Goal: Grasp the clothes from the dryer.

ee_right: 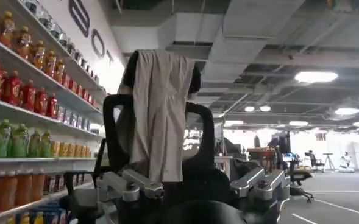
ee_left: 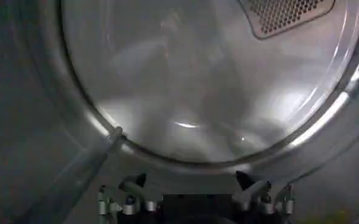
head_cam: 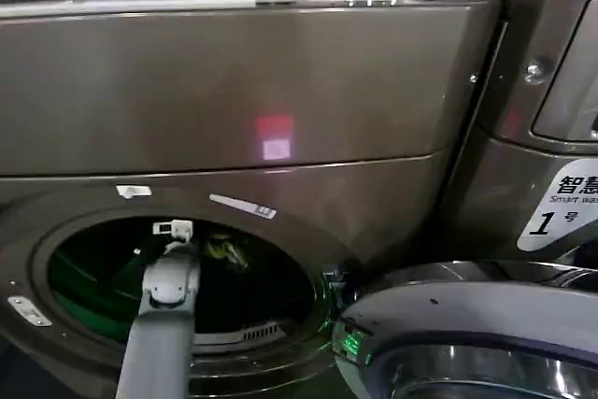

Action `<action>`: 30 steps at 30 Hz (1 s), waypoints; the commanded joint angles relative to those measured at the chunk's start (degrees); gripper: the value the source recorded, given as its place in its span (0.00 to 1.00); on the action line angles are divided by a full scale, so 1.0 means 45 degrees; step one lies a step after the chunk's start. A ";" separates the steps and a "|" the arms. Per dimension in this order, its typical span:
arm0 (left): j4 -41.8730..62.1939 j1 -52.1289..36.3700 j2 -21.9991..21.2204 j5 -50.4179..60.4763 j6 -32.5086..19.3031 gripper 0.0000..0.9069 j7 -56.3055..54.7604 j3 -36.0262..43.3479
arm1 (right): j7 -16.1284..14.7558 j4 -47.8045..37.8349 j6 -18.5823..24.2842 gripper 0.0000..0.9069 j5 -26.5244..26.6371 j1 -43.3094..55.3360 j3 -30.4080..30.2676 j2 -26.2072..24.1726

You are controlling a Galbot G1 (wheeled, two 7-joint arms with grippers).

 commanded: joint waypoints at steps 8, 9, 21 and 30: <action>0.1184 -0.1615 0.0107 1.1992 -0.8071 1.00 0.9009 -0.0522 | -0.0085 -0.0038 0.0029 1.00 0.0006 -0.0031 0.0067 -0.0004; 0.1231 -0.1781 0.0133 1.1782 -0.8510 1.00 1.0324 -0.0535 | -0.0088 -0.0038 0.0043 1.00 0.0000 -0.0025 0.0048 0.0006; 0.1672 -0.2843 0.0505 1.0240 -0.9625 1.00 1.2618 -0.0276 | -0.0080 0.0048 0.0056 1.00 -0.0023 0.0116 -0.0227 -0.0093; 0.2967 -0.3389 0.0461 0.9618 -0.9232 1.00 1.2613 -0.0313 | -0.0070 0.0025 0.0107 1.00 -0.0026 0.0089 -0.0234 -0.0031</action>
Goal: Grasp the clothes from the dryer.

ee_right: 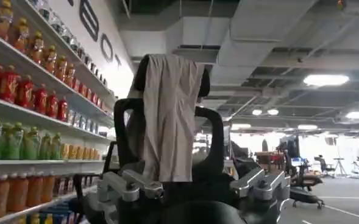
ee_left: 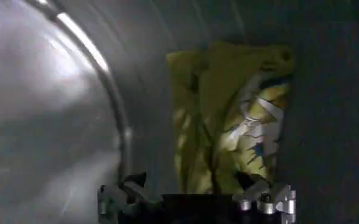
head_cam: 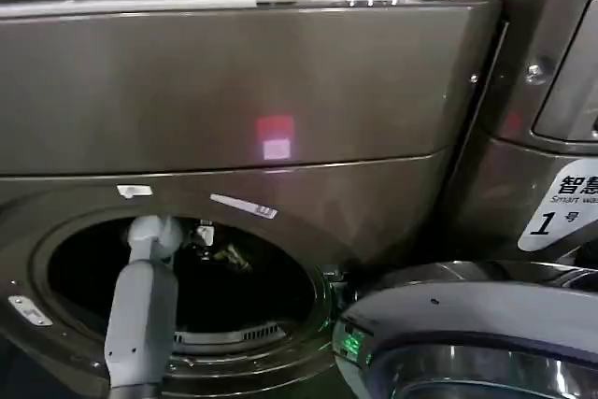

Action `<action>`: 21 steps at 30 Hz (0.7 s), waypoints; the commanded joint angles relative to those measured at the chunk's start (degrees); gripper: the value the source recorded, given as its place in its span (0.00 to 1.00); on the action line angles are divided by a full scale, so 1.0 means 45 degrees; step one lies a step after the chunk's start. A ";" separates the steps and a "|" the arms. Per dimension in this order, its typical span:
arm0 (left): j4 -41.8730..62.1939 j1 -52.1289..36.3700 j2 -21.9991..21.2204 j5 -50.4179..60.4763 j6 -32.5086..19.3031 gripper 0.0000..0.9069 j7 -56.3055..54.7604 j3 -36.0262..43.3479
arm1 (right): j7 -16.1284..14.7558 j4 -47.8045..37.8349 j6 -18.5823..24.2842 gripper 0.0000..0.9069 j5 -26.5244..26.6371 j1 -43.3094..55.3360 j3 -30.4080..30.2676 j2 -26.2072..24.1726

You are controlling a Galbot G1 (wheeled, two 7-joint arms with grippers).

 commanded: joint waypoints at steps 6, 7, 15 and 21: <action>0.1999 -0.0948 0.0081 -0.0600 0.0023 1.00 0.1036 -0.0096 | 0.0006 0.0023 0.0059 1.00 -0.0042 0.0066 -0.0133 0.0030; 0.2154 -0.1037 0.0085 -0.0672 0.0050 1.00 0.1033 -0.0110 | 0.0004 0.0026 0.0063 1.00 -0.0045 0.0074 -0.0142 0.0026; 0.3712 -0.1602 0.0161 -0.1592 0.0914 1.00 0.0783 -0.0137 | 0.0000 0.0007 0.0123 1.00 -0.0066 0.0125 -0.0249 0.0063; 0.4624 -0.1963 0.0203 -0.2100 0.0762 0.21 0.1028 -0.0141 | 0.0010 0.0015 0.0118 1.00 -0.0076 0.0188 -0.0310 0.0043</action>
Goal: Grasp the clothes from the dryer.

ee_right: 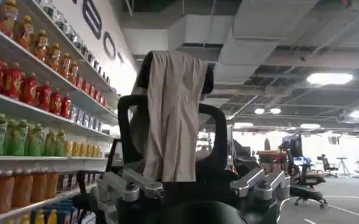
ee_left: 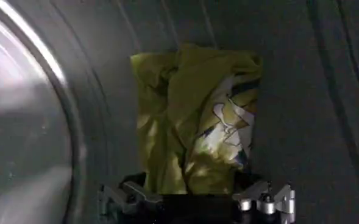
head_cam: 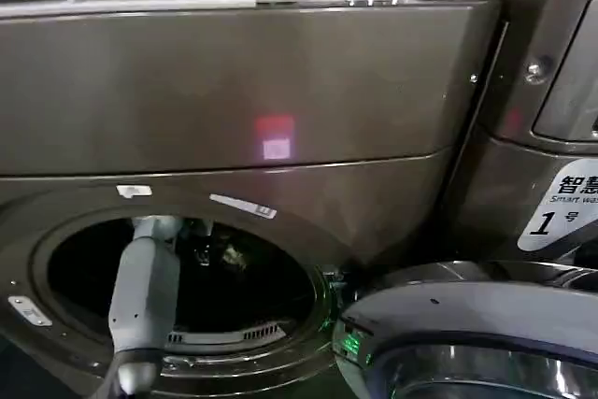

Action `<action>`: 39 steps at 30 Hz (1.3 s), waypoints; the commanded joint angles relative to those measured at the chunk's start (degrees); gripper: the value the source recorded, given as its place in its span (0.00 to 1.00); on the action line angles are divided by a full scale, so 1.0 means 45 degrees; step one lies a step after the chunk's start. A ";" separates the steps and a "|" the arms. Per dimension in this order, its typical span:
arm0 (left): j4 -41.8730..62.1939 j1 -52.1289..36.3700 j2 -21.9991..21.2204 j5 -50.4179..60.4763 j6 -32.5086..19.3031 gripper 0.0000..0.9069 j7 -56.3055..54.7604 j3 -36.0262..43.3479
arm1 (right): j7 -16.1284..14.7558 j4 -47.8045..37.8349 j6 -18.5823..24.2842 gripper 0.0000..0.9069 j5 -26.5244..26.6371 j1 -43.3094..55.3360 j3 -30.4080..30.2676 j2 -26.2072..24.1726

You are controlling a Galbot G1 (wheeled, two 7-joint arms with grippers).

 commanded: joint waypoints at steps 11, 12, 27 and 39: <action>0.1768 -0.0446 0.0074 -0.1011 -0.0016 0.00 0.0240 -0.0041 | 0.0009 -0.0030 0.0020 1.00 -0.0004 0.0015 -0.0058 0.0007; 0.1771 -0.0448 0.0081 -0.1040 0.0008 0.00 0.0240 -0.0048 | 0.0008 -0.0027 0.0023 1.00 -0.0004 0.0020 -0.0057 0.0007; 0.0869 -0.0207 0.0068 -0.1428 0.0237 0.00 0.0235 -0.0279 | 0.0015 -0.0046 0.0055 1.00 -0.0012 0.0076 -0.0151 0.0017; -0.0409 0.0132 -0.0299 -0.4024 0.1672 0.00 -0.3331 -0.0370 | 0.0000 0.0007 0.0101 1.00 -0.0023 0.0111 -0.0316 0.0034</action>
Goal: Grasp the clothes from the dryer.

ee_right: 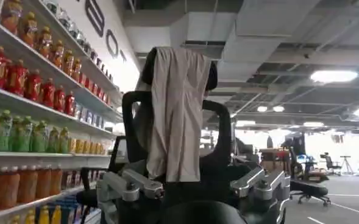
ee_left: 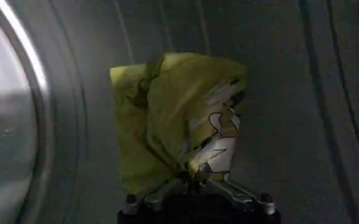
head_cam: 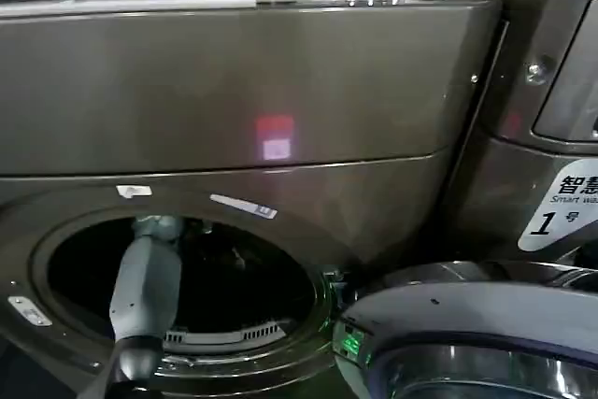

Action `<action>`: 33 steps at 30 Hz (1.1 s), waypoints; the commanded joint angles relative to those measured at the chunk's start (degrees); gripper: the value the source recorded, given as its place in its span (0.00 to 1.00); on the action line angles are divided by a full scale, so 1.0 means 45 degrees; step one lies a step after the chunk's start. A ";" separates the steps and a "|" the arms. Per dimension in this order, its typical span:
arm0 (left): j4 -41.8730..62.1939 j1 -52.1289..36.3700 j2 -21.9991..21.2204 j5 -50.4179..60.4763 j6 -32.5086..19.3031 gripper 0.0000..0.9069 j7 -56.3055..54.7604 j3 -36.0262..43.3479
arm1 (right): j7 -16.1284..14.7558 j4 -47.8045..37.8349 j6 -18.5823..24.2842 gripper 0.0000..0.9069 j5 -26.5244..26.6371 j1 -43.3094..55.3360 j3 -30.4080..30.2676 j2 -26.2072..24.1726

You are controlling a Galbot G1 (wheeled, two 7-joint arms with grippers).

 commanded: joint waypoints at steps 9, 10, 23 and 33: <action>-0.0566 0.0869 -0.0400 -0.7742 0.2510 0.00 -0.9588 0.0199 | -0.0152 0.0162 0.0269 1.00 0.0041 0.0022 -0.0163 -0.0040; -0.0632 0.0981 -0.0439 -0.8300 0.2894 0.00 -1.0039 0.0218 | -0.0167 0.0200 0.0264 1.00 0.0048 0.0034 -0.0183 -0.0040; -0.3283 0.3120 -0.1143 -1.3436 0.5865 0.00 -1.4946 0.0822 | -0.0703 0.0795 -0.0590 1.00 -0.0164 -0.0001 -0.0163 0.0162; -0.3334 0.3373 -0.1199 -1.4186 0.6078 0.00 -1.5813 0.0978 | -0.0519 0.0684 0.0256 1.00 -0.0123 0.0147 -0.0463 0.0205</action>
